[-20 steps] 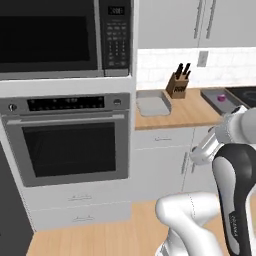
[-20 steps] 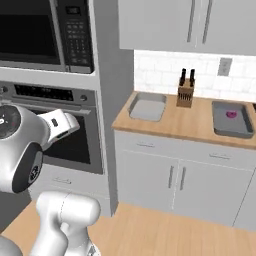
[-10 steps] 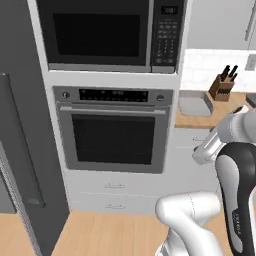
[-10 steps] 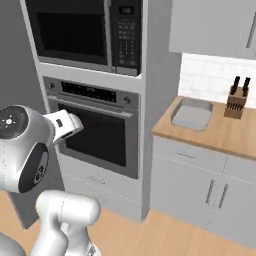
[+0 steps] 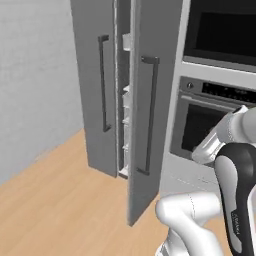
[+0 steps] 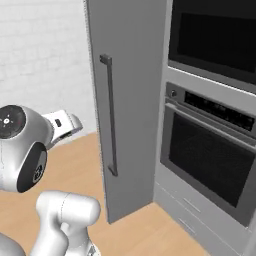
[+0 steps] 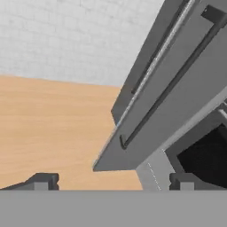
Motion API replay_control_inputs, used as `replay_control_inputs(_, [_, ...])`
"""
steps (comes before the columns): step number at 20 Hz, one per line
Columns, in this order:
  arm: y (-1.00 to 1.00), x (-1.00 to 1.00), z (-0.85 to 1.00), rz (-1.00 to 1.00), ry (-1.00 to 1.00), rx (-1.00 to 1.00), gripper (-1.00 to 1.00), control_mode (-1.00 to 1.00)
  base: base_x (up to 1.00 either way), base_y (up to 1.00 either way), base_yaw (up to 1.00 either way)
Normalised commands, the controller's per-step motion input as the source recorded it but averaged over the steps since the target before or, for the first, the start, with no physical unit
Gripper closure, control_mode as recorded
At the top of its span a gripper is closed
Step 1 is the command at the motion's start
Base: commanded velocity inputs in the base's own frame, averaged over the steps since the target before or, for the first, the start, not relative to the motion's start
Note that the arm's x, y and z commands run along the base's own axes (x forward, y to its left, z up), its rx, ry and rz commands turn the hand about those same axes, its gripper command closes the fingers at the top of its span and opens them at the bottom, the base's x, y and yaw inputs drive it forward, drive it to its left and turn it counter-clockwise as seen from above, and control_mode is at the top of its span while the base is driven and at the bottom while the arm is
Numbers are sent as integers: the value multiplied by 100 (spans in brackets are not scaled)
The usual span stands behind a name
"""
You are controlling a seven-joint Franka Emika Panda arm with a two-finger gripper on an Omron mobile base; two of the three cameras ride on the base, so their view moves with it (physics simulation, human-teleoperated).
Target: Place one onion and one steak in each tupperware on the nearby counter, to pack two identical lunches.
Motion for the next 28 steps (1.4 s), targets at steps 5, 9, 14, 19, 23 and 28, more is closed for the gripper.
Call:
replay_control_inputs(5, [0,0,0,0,0,0,-100,100,8,100,60])
replay_control_inputs(9, [0,0,0,0,0,0,-100,100,84,100,35])
replay_control_inputs(14, [0,0,0,0,0,0,-100,100,100,99,-6])
replay_control_inputs(19, [0,0,0,0,0,0,-100,100,100,93,-58])
replay_control_inputs(23, [0,0,0,0,0,0,-100,100,100,61,-74])
replay_control_inputs(28, [0,0,0,0,0,0,-100,100,100,45,-72])
